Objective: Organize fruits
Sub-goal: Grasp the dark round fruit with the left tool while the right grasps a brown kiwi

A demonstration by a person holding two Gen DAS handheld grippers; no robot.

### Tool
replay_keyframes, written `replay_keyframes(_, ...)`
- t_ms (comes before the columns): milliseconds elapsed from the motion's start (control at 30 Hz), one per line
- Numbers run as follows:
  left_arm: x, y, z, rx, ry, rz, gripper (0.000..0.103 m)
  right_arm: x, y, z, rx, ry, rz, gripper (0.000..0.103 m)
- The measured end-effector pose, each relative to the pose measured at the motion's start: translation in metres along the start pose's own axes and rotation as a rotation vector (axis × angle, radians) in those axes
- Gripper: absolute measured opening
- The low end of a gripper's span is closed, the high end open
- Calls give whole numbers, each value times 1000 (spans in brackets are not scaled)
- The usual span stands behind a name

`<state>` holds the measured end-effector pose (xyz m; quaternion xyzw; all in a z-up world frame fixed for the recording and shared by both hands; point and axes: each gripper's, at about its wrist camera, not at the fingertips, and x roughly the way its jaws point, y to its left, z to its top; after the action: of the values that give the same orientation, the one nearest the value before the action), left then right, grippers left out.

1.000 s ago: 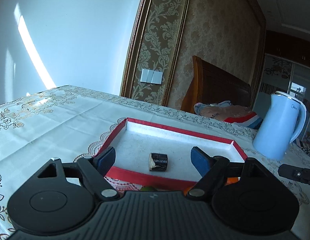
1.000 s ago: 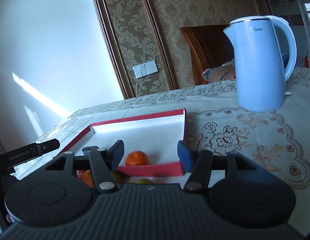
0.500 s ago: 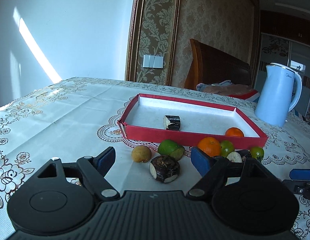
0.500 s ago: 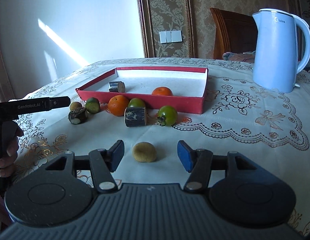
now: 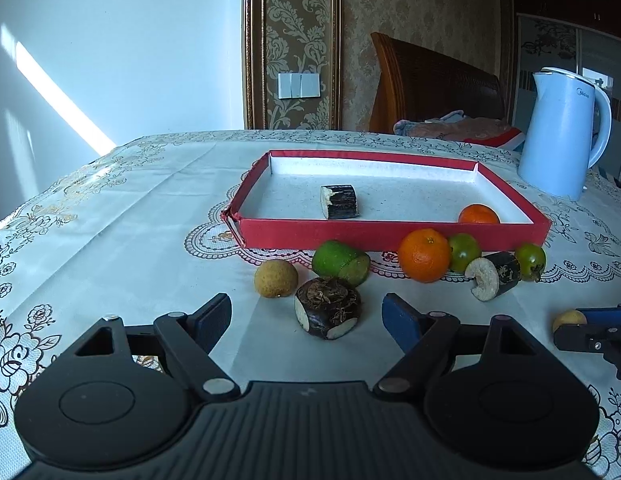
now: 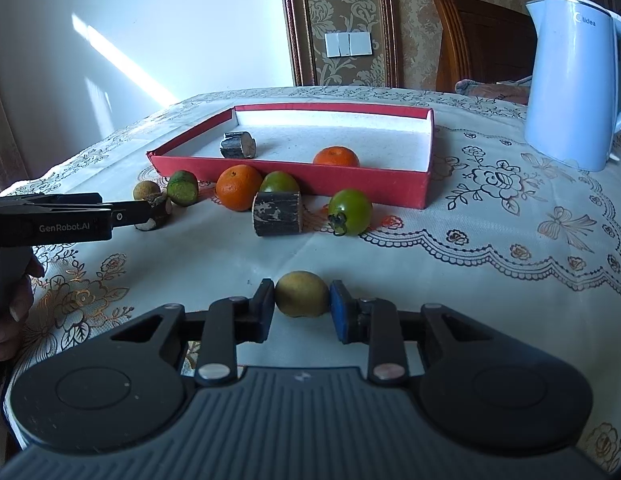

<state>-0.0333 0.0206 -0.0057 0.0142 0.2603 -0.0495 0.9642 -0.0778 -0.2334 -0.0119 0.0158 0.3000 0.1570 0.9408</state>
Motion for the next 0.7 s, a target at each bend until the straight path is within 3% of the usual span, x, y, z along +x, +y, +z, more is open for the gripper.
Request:
replay_keyframes(133, 10, -5, 6, -7, 21, -7, 82, 2, -4, 1, 25, -2, 16, 28)
replay_keyframes(300, 31, -11, 11, -4, 109, -8, 58, 3, -8, 2, 49, -2, 33, 28)
replay_keyframes(367, 33, -12, 11, -5, 110, 1, 53, 3, -9, 2, 52, -2, 35, 28)
replay_keyframes(433, 35, -11, 12, -14, 115, 1, 42, 3, -8, 2, 51, -1, 34, 28)
replay_keyframes(700, 35, -12, 12, -31, 115, 2, 41, 4, -6, 2, 38, 0, 22, 28)
